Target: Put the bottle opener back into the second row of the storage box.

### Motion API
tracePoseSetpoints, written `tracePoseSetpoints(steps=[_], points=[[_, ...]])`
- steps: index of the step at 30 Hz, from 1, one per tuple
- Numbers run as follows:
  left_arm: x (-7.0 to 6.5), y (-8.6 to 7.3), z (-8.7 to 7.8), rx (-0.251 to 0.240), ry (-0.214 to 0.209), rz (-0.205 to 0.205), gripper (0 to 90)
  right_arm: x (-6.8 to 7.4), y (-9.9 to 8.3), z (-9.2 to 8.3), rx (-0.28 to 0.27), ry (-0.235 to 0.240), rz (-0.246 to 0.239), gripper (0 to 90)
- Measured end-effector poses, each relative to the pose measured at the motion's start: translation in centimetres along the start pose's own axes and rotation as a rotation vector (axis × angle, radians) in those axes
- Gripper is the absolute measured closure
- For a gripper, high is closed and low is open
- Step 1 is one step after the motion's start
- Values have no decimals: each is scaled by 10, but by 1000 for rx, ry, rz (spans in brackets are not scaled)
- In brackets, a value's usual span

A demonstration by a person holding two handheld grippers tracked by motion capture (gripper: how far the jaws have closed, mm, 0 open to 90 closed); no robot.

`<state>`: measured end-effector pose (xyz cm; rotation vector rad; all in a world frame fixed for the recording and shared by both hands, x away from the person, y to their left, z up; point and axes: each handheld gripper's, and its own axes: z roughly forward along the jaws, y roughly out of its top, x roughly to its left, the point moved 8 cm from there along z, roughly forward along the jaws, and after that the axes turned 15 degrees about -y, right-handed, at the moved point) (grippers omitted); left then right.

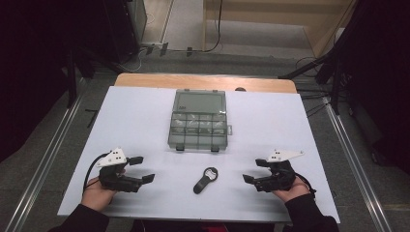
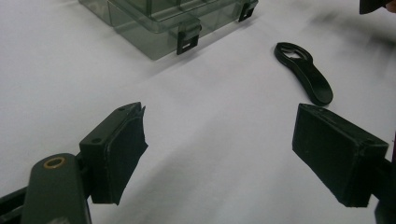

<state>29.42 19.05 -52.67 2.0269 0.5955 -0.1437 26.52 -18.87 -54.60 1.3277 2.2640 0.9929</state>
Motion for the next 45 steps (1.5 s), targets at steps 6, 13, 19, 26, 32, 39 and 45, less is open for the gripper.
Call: tracePoseSetpoints(steps=[6, 13, 19, 26, 32, 39, 45], points=[[1, 0, -1, 4, 5, 4, 173, 1, -1, 0, 8, 3, 1, 195], [1, 0, -1, 7, 7, 6, 173, 1, -2, 0, 16, 1, -7, 195], [1, -1, -1, 10, 7, 7, 173, 1, -2, 0, 21, 1, -11, 195], [1, -2, -1, 11, 9, 1, 173, 1, -3, 1, 32, 3, -11, 195], [1, -2, -1, 12, 11, 4, 173, 2, -3, 1, 33, 4, -16, 195], [1, -1, -2, 10, 11, 2, 173, 3, -4, 2, 42, 6, -17, 195], [1, -2, -2, 11, 11, 1, 173, 3, -4, 2, 42, 9, -16, 195]])
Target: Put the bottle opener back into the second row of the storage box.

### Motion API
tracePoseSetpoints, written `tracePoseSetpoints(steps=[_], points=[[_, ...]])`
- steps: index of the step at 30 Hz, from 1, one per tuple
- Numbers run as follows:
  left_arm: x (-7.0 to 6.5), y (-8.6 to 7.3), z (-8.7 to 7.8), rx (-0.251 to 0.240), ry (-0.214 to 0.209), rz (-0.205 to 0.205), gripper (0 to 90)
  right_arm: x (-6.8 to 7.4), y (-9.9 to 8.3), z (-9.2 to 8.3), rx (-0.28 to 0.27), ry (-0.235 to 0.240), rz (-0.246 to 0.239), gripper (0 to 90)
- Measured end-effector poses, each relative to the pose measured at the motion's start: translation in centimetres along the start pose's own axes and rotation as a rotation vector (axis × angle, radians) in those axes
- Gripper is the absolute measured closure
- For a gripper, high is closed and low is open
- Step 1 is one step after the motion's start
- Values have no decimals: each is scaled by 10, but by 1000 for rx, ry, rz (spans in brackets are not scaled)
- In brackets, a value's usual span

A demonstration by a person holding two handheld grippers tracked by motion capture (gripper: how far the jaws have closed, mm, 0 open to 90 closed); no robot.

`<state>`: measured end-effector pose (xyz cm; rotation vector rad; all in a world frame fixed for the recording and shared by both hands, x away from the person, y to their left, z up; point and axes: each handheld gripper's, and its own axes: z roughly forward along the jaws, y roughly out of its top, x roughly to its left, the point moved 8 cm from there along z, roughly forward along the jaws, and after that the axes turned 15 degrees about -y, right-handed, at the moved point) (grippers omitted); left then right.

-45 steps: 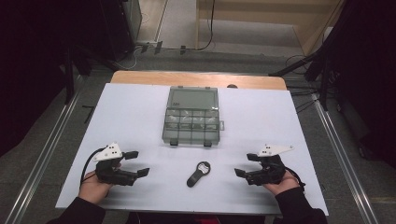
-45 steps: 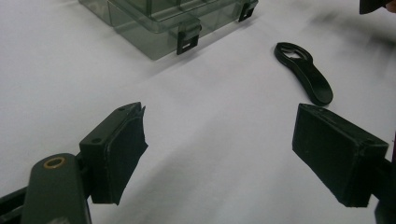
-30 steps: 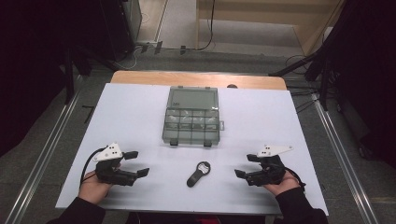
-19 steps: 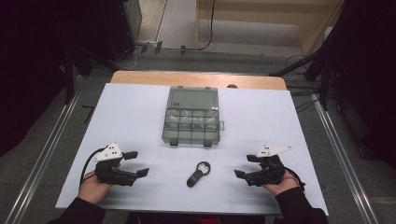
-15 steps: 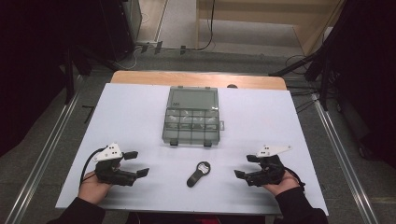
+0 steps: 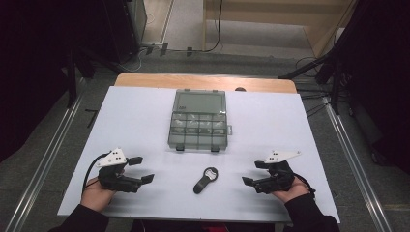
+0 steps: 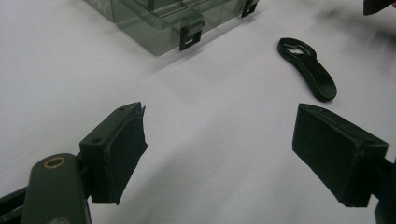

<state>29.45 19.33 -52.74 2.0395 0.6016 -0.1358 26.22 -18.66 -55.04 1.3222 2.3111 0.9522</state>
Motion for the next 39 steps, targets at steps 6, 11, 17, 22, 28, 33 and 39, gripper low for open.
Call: tracePoseSetpoints(steps=[6, 11, 17, 22, 28, 33, 39], points=[[0, 0, 0, 2, -1, -2, 173, -1, 0, 0, 0, 1, 0, 195], [0, 0, 0, 2, 1, -4, 173, -1, 4, 0, -27, -5, 5, 168], [0, 0, 0, 2, 1, -4, 173, -1, 16, -1, -75, 22, -13, 165], [0, 0, 1, 0, 0, -3, 173, 1, 18, 3, -62, 56, -41, 238], [0, 0, 1, -1, 0, -5, 173, 3, 20, 9, -50, 90, -79, 268], [0, 0, 1, -1, 1, -5, 173, 8, 26, 13, -55, 131, -140, 275], [0, 0, 0, 0, 1, -6, 173, 10, 31, 17, -38, 146, -179, 274]])
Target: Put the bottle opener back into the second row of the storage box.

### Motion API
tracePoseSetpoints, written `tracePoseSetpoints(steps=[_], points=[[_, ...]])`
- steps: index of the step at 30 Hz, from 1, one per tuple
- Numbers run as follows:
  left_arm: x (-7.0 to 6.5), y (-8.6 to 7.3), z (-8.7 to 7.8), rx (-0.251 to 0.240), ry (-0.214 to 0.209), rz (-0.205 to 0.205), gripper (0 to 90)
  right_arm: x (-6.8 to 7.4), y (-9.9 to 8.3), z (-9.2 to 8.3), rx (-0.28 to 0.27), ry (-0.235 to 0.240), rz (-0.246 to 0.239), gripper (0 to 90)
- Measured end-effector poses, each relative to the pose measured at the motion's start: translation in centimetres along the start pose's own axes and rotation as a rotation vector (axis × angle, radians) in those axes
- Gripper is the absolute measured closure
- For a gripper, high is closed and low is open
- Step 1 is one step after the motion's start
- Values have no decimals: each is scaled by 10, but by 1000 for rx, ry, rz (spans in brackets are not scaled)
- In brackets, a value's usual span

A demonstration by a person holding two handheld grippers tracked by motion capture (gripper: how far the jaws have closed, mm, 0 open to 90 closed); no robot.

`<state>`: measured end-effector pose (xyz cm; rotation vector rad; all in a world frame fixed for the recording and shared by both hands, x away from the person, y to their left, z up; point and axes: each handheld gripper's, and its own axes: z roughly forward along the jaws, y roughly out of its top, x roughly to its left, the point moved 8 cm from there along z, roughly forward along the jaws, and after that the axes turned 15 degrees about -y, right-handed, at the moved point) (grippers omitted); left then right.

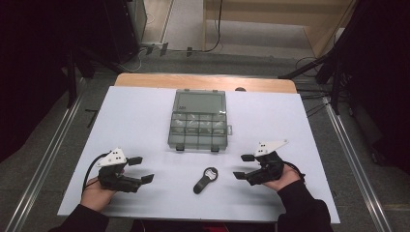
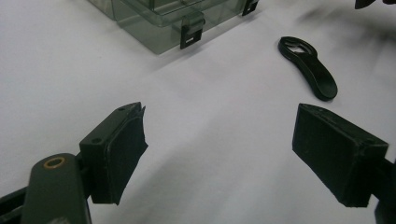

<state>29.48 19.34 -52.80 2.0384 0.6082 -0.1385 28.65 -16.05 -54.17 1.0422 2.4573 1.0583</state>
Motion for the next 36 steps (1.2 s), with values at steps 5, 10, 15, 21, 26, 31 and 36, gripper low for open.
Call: tracePoseSetpoints(steps=[5, 10, 15, 21, 26, 31, 36], points=[[0, 0, 0, 1, 1, 0, 173, 2, 5, 4, 17, 21, -15, 273], [0, -1, 0, 5, 0, 1, 173, 6, 9, 8, 26, 35, -42, 268], [0, -1, 0, 4, 0, -1, 173, 8, 14, 11, 26, 49, -69, 268], [0, -1, 0, 6, -1, 0, 173, 14, 19, 16, 15, 110, -114, 268], [0, -1, 0, 10, -4, -1, 173, 17, 24, 19, -5, 158, -140, 268], [0, -1, 0, 10, -3, -1, 173, 20, 28, 23, 3, 185, -175, 269], [0, -1, 0, 9, -3, -2, 173, 26, 33, 26, 5, 221, -229, 269]])
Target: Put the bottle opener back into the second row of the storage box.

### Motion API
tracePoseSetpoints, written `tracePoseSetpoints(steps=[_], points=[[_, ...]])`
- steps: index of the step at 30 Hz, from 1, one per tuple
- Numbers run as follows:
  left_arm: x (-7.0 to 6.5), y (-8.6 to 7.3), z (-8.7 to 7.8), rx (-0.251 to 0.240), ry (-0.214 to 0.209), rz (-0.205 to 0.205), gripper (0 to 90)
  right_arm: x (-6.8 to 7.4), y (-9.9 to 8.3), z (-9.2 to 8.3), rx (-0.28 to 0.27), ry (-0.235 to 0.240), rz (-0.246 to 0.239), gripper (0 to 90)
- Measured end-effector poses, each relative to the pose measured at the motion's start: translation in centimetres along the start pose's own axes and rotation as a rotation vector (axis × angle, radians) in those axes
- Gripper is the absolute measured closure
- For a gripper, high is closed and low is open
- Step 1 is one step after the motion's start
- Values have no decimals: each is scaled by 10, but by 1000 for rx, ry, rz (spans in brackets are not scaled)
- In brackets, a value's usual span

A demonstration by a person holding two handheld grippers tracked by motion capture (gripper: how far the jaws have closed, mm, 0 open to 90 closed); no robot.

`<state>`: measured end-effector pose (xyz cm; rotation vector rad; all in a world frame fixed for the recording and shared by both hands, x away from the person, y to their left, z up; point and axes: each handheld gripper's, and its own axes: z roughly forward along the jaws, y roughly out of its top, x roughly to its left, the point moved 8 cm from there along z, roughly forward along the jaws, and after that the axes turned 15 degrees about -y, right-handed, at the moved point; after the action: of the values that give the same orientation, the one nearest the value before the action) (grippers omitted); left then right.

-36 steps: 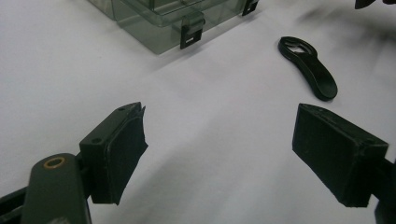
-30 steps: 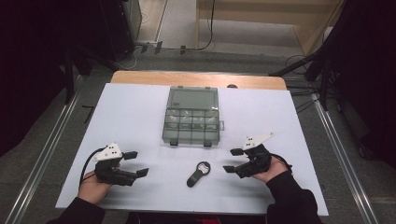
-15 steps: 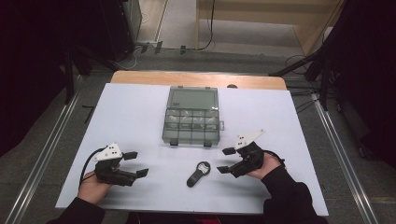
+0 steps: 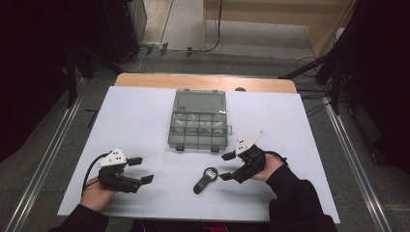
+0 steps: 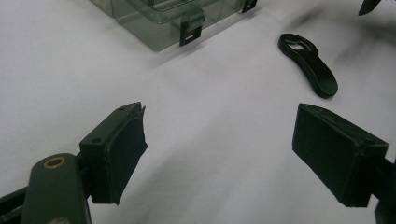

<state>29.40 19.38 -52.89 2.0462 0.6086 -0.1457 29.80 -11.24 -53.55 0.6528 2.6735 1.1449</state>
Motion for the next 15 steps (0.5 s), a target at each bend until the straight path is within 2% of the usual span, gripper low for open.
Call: tracePoseSetpoints(steps=[3, 15], points=[[0, 0, 0, -2, -1, 0, 173, 1, 4, 3, -4, 17, -26, 269], [1, 0, 1, 3, -2, 2, 173, 4, 16, 10, -18, 81, -55, 269]])
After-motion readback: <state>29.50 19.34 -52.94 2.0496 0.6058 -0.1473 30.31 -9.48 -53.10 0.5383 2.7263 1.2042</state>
